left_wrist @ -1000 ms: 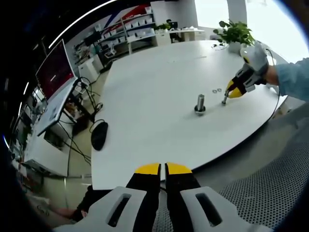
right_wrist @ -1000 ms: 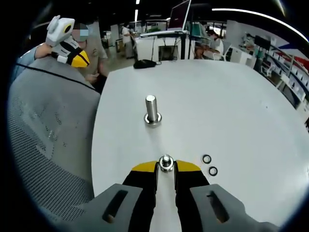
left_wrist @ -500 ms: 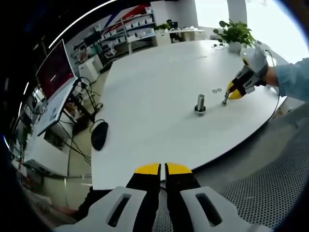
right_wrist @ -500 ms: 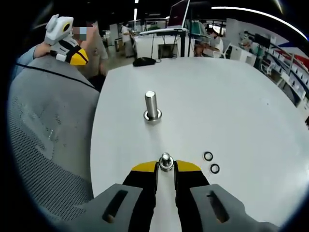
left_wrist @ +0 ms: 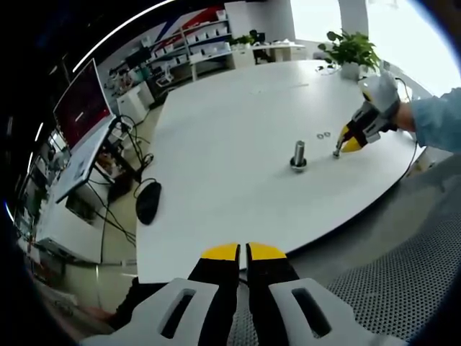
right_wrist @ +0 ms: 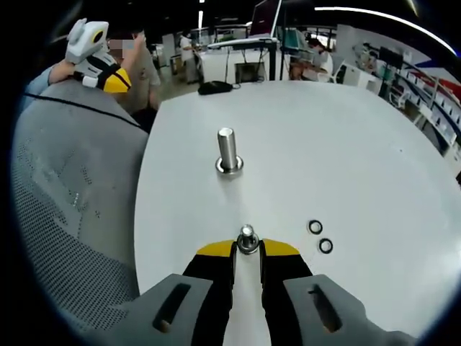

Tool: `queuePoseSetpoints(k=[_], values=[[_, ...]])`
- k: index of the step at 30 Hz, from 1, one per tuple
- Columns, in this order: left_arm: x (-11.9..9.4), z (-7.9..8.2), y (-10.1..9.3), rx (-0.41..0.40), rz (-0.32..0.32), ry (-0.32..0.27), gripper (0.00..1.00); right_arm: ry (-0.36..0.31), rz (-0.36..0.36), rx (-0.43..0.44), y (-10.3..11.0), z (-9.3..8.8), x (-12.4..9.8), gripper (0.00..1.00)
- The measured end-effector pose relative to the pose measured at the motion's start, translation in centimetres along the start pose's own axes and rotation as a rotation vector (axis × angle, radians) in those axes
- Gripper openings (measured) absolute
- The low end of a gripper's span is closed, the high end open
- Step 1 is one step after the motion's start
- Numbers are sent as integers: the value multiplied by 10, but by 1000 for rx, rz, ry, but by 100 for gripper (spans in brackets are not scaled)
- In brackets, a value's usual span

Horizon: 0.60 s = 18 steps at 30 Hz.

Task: Place the washer onto the threaded stud by aligning its center hole with the stud, sliding it down to the base, and recovering from edge contact or off-axis alignment until the washer reaches the visible bottom stop.

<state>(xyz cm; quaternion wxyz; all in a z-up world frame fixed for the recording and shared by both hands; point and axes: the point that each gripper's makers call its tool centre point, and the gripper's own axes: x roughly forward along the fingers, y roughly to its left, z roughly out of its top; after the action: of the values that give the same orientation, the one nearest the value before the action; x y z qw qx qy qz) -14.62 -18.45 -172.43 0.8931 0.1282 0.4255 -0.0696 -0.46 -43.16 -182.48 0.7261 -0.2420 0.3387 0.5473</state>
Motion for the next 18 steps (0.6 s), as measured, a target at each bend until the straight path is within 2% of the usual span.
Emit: queuePoseSetpoints(k=[8, 18], values=[[0, 1, 0, 0, 0, -3, 1, 12, 1, 3, 0, -6, 1, 15], [0, 0, 0, 1, -1, -1, 1, 9, -3, 6, 1, -5, -1, 15]])
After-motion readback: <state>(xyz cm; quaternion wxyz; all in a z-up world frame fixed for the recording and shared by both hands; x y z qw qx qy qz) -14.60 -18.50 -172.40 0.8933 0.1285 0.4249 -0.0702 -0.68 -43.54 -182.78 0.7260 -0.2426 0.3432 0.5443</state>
